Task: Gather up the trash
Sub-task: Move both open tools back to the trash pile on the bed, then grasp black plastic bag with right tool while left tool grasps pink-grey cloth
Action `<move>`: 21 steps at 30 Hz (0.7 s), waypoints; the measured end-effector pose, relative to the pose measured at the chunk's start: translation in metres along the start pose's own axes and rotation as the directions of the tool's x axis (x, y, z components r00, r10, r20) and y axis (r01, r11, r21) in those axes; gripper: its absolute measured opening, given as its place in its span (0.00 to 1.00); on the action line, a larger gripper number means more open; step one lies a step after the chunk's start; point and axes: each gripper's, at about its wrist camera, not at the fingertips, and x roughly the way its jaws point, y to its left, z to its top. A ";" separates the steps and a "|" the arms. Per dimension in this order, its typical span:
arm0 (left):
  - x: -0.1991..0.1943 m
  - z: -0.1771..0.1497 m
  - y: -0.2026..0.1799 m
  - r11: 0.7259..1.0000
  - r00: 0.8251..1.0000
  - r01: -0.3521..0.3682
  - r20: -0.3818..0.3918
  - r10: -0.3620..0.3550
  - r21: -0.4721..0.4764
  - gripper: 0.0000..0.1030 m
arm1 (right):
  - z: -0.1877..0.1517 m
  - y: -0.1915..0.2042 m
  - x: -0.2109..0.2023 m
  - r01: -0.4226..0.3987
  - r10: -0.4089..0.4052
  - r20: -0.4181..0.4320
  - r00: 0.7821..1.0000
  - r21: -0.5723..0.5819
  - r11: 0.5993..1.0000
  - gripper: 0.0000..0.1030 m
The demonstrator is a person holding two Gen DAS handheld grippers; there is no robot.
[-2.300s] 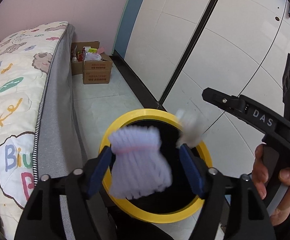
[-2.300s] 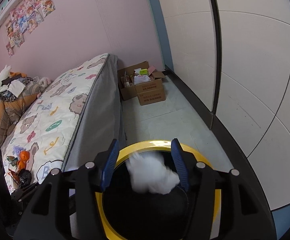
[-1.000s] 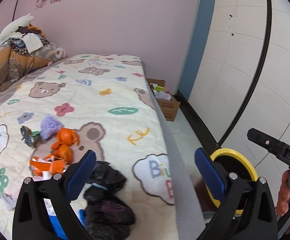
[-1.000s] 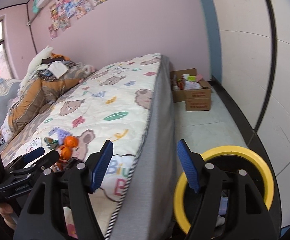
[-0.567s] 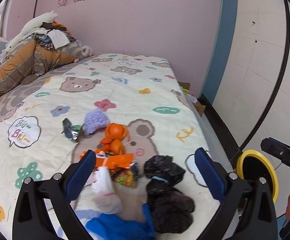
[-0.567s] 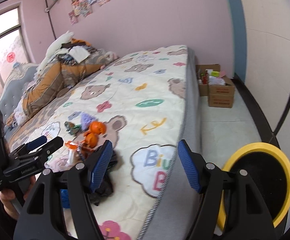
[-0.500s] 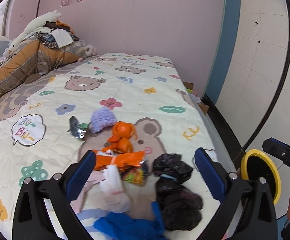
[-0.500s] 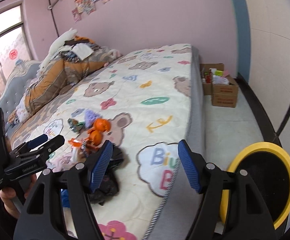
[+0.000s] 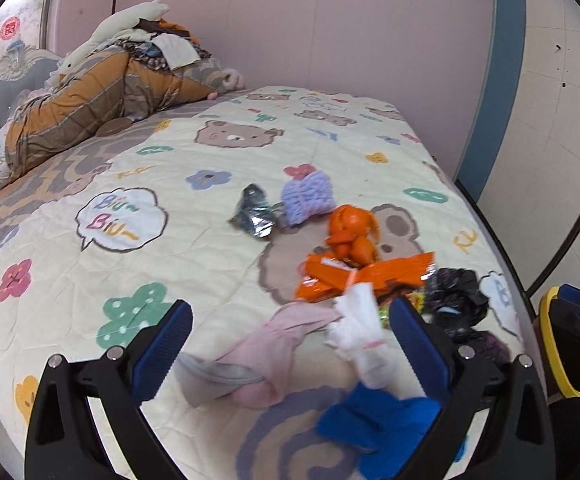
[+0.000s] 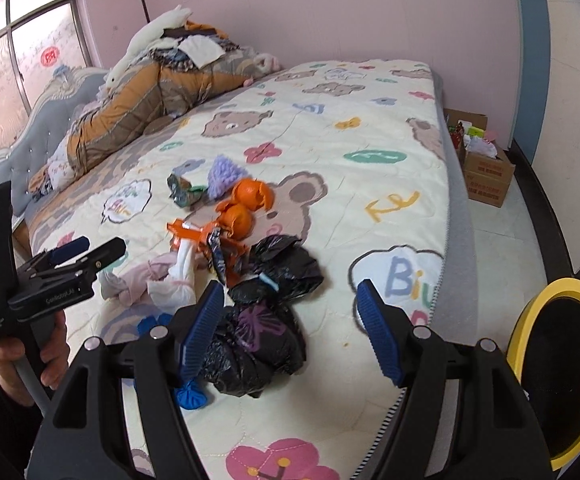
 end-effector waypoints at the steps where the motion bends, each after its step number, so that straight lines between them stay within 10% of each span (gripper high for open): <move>1: 0.002 -0.002 0.004 1.000 1.000 -0.006 -0.004 0.006 -0.004 0.92 | -0.002 0.002 0.004 -0.003 0.003 -0.010 1.000 -0.004 1.000 0.64; 21: 0.038 -0.029 0.044 0.999 0.995 -0.034 -0.096 0.030 -0.042 0.92 | -0.027 0.019 0.059 -0.012 0.010 -0.129 0.992 -0.018 1.000 0.64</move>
